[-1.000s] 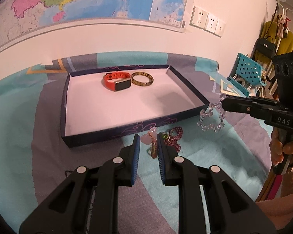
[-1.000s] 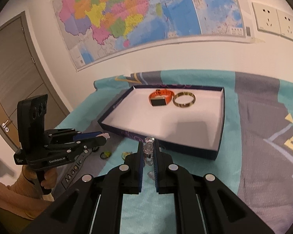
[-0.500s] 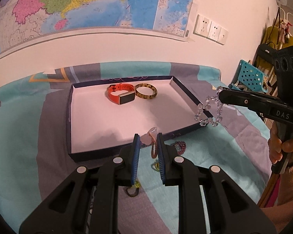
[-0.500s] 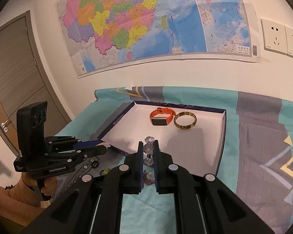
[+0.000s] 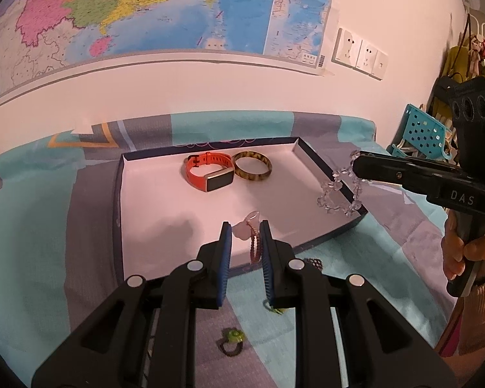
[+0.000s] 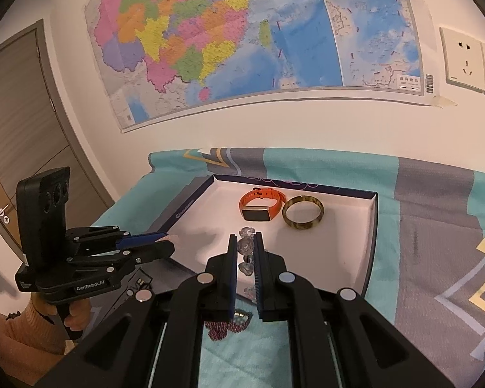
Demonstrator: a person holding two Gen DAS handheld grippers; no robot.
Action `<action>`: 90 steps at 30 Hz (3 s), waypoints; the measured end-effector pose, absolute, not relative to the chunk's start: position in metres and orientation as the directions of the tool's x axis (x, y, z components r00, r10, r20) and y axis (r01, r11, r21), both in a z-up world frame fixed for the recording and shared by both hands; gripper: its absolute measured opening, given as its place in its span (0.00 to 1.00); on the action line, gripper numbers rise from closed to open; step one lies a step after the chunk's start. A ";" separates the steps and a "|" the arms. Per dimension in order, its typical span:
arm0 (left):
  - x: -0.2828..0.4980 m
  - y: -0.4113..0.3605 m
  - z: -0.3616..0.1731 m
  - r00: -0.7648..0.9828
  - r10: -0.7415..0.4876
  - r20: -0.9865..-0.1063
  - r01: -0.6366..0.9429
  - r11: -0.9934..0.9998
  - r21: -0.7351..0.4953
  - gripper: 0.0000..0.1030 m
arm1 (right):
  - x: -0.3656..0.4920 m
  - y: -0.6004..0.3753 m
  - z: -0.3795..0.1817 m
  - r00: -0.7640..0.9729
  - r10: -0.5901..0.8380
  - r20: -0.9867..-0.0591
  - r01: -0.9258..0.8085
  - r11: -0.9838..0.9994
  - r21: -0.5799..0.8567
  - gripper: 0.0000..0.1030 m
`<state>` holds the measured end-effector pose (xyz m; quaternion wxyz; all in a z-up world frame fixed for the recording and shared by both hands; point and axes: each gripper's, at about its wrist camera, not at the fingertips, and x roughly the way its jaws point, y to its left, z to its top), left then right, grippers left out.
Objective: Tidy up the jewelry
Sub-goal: 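Carry the hair tie in left tool and bead bracelet in right tool into the box, then open left tool releasing the hair tie while right tool releases the bead bracelet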
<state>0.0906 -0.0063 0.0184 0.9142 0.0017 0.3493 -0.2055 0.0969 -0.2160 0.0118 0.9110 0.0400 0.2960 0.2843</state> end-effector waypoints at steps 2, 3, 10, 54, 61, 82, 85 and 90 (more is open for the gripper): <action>0.095 -0.007 0.017 0.671 -0.372 -0.641 0.375 0.916 -0.139 0.17 | 0.100 -0.215 0.012 0.660 0.545 -0.517 -0.496 0.833 0.245 0.08; 0.098 -0.007 0.017 0.671 -0.370 -0.642 0.373 0.917 -0.138 0.17 | 0.102 -0.214 0.012 0.660 0.545 -0.518 -0.497 0.833 0.244 0.08; 0.111 -0.009 0.011 0.663 -0.357 -0.658 0.366 0.921 -0.131 0.17 | 0.120 -0.208 0.010 0.655 0.540 -0.529 -0.493 0.835 0.243 0.08; 0.193 -0.028 -0.031 0.585 -0.277 -0.763 0.292 0.949 -0.121 0.17 | 0.189 -0.184 -0.022 0.620 0.514 -0.593 -0.446 0.853 0.272 0.08; 0.202 -0.036 -0.039 0.568 -0.259 -0.781 0.287 0.952 -0.108 0.17 | 0.195 -0.190 -0.032 0.618 0.490 -0.614 -0.421 0.867 0.268 0.08; 0.191 -0.034 -0.025 0.618 -0.242 -0.748 0.265 0.960 -0.092 0.48 | 0.199 -0.195 -0.052 0.620 0.410 -0.669 -0.363 0.906 0.219 0.29; 0.181 -0.029 -0.015 0.639 -0.246 -0.729 0.266 0.960 -0.091 0.51 | 0.196 -0.201 -0.052 0.630 0.405 -0.663 -0.348 0.910 0.225 0.36; 0.157 -0.018 0.000 0.679 -0.241 -0.693 0.262 0.962 -0.077 0.56 | 0.176 -0.214 -0.041 0.666 0.402 -0.628 -0.344 0.913 0.219 0.38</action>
